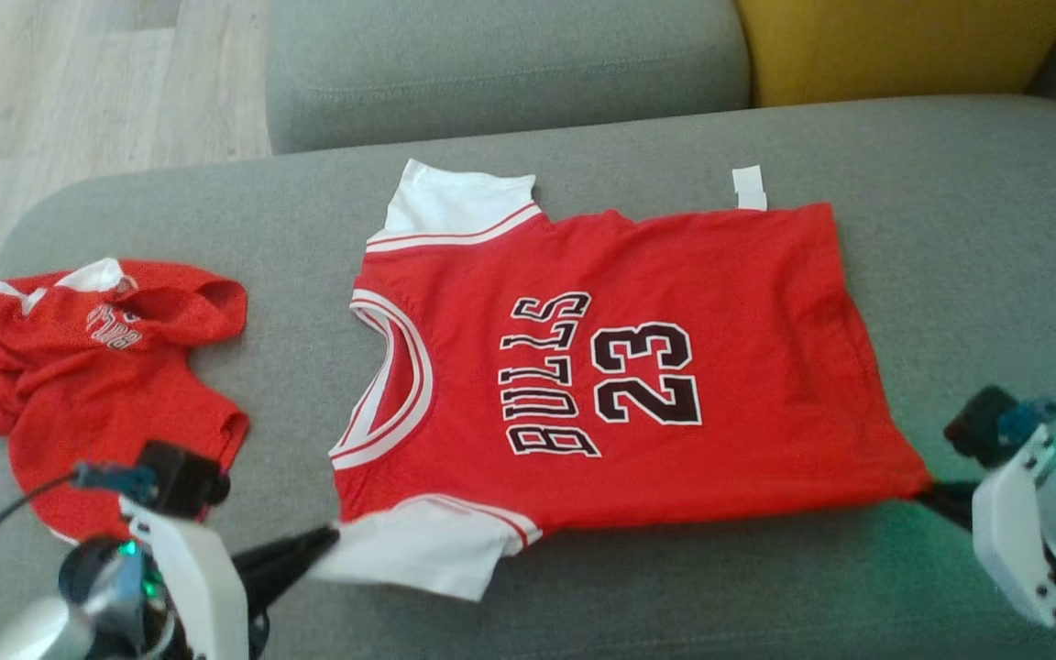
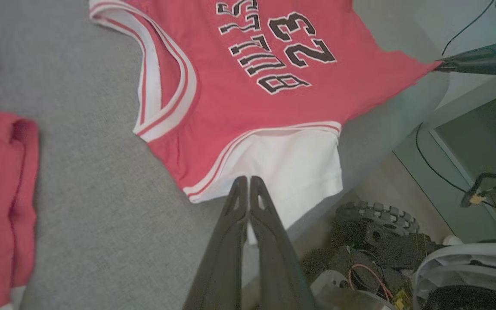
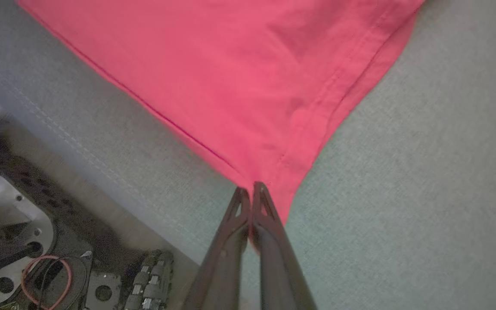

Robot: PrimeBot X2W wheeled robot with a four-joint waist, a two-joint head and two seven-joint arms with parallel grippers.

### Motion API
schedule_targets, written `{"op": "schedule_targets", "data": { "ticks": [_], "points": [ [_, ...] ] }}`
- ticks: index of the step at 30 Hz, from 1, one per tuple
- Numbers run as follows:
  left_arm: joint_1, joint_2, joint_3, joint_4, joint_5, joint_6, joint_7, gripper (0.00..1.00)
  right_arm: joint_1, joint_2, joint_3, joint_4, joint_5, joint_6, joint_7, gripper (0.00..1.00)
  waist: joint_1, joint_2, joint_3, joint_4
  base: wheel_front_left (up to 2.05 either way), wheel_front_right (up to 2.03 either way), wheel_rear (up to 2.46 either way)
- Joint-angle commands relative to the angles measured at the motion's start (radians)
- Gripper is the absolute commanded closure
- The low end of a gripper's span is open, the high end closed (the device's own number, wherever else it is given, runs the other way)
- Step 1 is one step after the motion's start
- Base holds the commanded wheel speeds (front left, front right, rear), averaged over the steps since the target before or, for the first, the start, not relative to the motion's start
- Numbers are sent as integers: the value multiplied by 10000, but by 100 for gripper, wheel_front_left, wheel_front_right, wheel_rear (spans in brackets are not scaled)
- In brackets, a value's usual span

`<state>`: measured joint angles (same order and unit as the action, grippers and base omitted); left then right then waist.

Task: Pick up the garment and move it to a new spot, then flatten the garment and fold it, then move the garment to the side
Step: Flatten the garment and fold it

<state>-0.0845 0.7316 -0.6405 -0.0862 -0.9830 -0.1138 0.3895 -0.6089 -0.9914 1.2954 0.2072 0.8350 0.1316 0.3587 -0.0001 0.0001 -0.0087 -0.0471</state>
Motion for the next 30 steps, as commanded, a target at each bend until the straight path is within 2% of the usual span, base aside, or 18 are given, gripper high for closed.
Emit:
{"op": "schedule_targets", "data": {
  "ticks": [1,10,30],
  "points": [
    [-1007,288,631,-230,134,47,-130,100,-402,-387,-152,-29,-12,-9,-159,100,1,-1,122,26,0,0,0],
    [-2403,-234,681,151,512,27,-127,100,-1437,-101,-162,396,-107,-9,-450,100,1,-1,930,103,0,0,0],
    [-5254,-1640,206,2928,1338,-118,-805,100,-2765,1303,-153,2268,-793,-9,-974,100,1,-1,2350,-186,0,0,0]
  ]
}}
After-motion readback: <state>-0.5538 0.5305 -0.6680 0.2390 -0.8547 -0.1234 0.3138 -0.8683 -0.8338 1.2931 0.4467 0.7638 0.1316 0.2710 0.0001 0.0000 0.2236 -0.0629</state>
